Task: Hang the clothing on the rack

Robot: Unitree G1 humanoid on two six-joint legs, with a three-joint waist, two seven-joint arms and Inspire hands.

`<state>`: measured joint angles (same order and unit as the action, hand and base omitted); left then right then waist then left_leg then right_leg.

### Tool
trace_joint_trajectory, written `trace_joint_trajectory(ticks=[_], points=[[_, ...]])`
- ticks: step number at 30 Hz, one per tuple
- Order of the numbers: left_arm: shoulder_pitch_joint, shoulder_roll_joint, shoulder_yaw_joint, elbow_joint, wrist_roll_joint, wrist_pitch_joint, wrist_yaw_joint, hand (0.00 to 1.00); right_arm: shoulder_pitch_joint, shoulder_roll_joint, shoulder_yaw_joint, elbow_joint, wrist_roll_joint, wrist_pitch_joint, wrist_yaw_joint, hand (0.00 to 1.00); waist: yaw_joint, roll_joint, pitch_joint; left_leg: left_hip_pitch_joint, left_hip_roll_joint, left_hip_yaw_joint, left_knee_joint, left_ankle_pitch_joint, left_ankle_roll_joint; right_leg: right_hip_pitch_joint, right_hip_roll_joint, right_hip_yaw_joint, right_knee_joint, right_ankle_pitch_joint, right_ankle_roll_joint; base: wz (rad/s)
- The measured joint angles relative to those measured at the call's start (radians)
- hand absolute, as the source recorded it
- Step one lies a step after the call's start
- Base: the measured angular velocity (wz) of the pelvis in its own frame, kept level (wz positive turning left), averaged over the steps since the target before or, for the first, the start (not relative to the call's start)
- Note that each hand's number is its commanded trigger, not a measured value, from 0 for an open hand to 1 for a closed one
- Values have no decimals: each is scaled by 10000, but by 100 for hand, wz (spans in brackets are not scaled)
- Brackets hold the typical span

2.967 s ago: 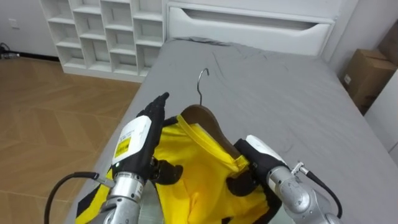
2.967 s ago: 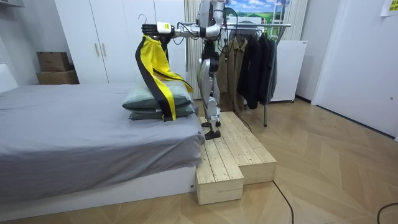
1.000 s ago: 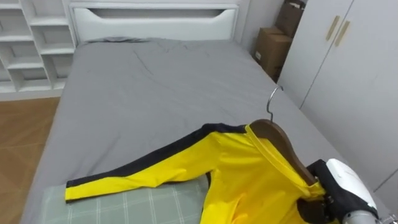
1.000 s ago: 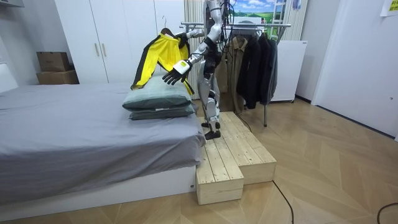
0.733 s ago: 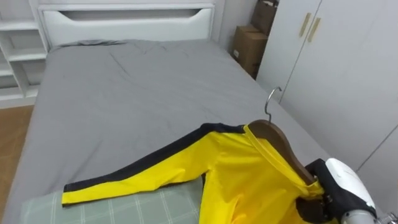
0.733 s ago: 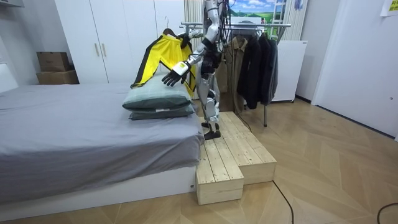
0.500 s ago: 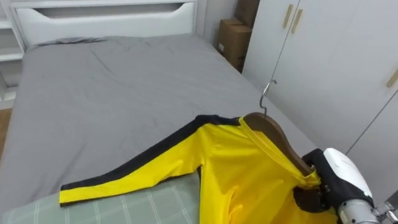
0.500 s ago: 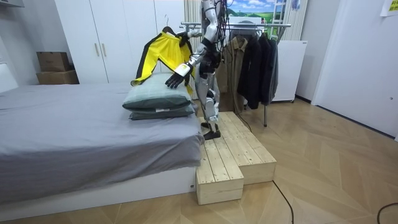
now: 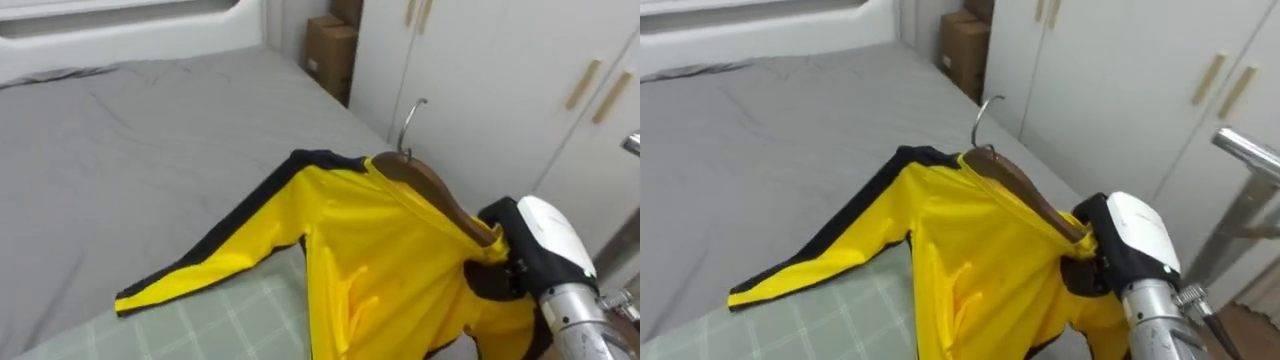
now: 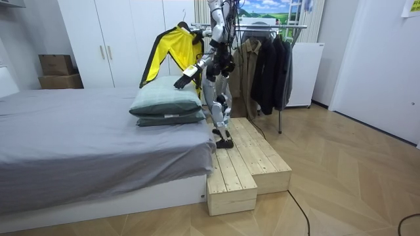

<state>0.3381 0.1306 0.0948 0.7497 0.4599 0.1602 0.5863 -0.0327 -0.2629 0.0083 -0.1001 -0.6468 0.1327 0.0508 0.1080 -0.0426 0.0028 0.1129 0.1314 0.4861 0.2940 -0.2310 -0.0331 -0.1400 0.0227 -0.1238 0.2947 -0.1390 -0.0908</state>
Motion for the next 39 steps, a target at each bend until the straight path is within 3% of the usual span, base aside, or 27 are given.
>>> trace_joint_trajectory(ticks=[2,4,6,8,9,10,11,13,16,20,24,28,30,39], points=[[-206,-59,-31,-64,-182,-43,68,0,-6,10,157,-137,61,24,-3,100,-21,-1,-33,-318,-181,-1762,475,-99,53,21,350,1005,54,30,-170,-110],[-422,-93,-236,-73,-248,-190,313,0,-11,3,293,-383,143,218,-4,100,17,-48,-3,-779,-601,-2811,438,-233,170,-41,457,1740,27,147,-273,-124],[-530,-206,-223,-348,-358,-345,526,0,-18,-6,432,-402,148,227,-14,100,-22,-57,-8,-1401,-903,-3312,264,-213,129,-48,626,2477,-6,335,-176,-135],[-734,-274,-183,-638,-355,-549,933,0,-18,-13,468,-402,156,232,-14,100,-14,43,-67,-1884,-916,-3721,-281,36,64,-105,911,3171,44,439,-173,-126],[-812,-271,-191,-645,-360,-569,1005,0,-19,-35,462,-407,143,230,-19,100,-62,91,-112,-1905,-954,-3813,-291,134,108,-119,985,3273,49,452,-150,-80],[-1045,-250,-199,-746,-367,-576,1079,0,-21,-98,427,-484,125,230,-82,100,-319,84,-155,-1858,-962,-3817,-478,514,118,-179,1080,3373,119,454,-130,-43],[-1280,-241,-254,-956,-367,-593,1116,0,-20,-183,396,-577,121,230,-184,100,-519,13,-126,-1803,-996,-3756,-592,703,181,-260,1100,3407,164,446,-103,-33],[-1549,-238,-601,-887,-370,-689,1223,0,-21,-263,338,-688,133,230,-194,100,-574,2,-119,-1581,-1064,-3498,-729,737,239,-228,1087,3432,109,442,-83,-37],[-1714,-248,-1050,-881,-364,-976,1259,0,-20,-268,350,-843,274,231,-210,100,-652,70,-105,-1155,-1039,-3233,-1079,735,240,31,1186,3831,-22,428,-64,-32],[-1666,-246,-1108,-819,-372,-1014,1302,0,-19,-306,351,-1186,328,230,-214,100,-886,78,-95,-1112,-1020,-3197,-1199,755,212,47,1248,3961,-56,416,-79,-10],[-1660,-247,-1165,-759,-587,-1052,1404,0,-18,-309,370,-1186,337,227,-234,100,-800,105,-64,-949,-975,-3037,-1284,738,230,170,1350,4269,-195,389,-78,-13],[-1745,-152,-965,-435,-584,-1307,1519,0,-22,-314,399,-1177,437,182,-246,100,-498,140,43,-762,-904,-2468,-1428,693,222,115,1531,4827,-183,393,-28,-39],[-1769,-150,-803,-428,-585,-1327,1566,0,-22,-287,399,-1119,447,185,-246,100,-459,145,85,-779,-908,-2305,-1460,684,233,-17,1528,4820,-98,408,-23,-31],[-1789,-159,-618,-388,-581,-1449,1897,0,-111,-289,406,-1075,575,212,-111,100,-462,71,81,-776,-877,-2119,-1587,668,205,-162,1623,4968,-27,420,-46,-6]])
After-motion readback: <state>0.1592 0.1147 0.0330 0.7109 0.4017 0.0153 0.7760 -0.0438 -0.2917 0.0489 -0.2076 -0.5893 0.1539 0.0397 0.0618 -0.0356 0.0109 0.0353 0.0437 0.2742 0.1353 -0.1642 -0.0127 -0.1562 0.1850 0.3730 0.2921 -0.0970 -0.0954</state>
